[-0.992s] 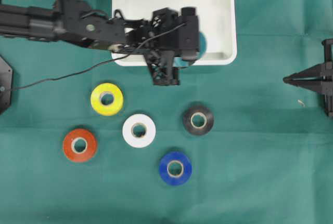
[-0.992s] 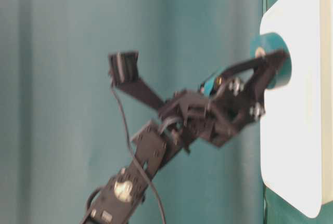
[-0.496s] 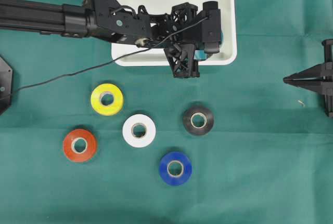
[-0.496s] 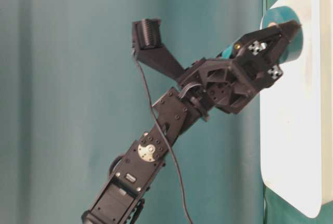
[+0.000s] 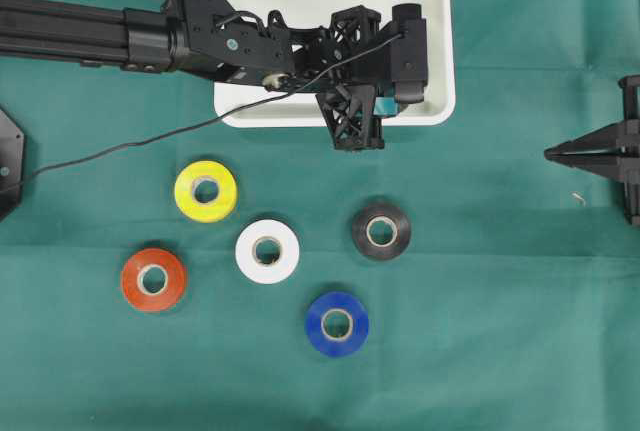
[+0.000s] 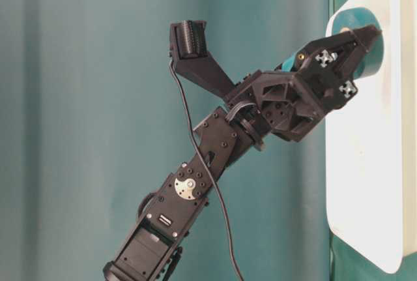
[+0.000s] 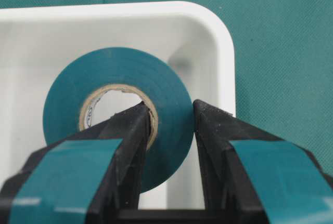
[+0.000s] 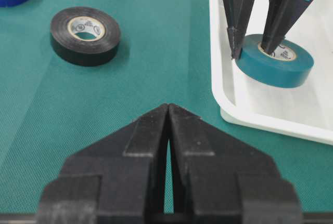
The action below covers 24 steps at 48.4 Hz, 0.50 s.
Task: Put the tape into the white case with the left arm.
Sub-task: 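Carry the teal roll into the white case and release it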
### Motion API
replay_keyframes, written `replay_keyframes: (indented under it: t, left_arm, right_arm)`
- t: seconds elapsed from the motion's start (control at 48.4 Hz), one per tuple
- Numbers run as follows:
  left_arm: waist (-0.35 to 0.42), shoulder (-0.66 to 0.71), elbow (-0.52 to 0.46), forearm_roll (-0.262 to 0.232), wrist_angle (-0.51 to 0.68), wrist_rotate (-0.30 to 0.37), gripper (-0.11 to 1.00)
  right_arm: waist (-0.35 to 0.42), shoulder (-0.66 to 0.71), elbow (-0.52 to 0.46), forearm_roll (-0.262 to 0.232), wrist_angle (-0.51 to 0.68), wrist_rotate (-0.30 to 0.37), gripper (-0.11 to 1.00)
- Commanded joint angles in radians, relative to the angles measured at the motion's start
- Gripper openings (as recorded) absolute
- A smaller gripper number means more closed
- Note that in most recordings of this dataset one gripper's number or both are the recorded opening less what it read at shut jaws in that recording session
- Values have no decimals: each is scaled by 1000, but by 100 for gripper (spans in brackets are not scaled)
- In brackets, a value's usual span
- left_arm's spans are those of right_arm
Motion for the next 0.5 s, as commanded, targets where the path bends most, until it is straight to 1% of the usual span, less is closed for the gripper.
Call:
replay_keyframes:
  t: [0.0,0.041,0.062,0.145,0.207,0.248,0.31,0.475]
  left_arm:
    - [3,-23,-25,2,-5,0,26]
    - [3,-23,-26,2,-5,0,32]
    - [3,-21,-26,2,-5,0,40]
    - [3,-23,-25,2,-6,0,65]
    - [3,-23,-25,2,-5,0,81]
    - [3,-23,-25,2,-6,-2,83]
    - [2,-23,-25,2,-5,-2,81]
    - [-2,-35,-21,2,-5,-2,81]
  right_arm:
    - [-2,3,-9,-2,-11,0,-9]
    - [0,3,-9,-2,-9,2,-9]
    - [0,3,-9,-2,-9,2,-9]
    - [0,5,-9,-2,-11,2,-9]
    - [0,3,-9,-2,-11,0,-9]
    - [0,3,-9,-2,-9,0,-9]
    - [0,5,-9,0,-11,2,-9]
    - [0,3,-9,-2,-11,2,-9]
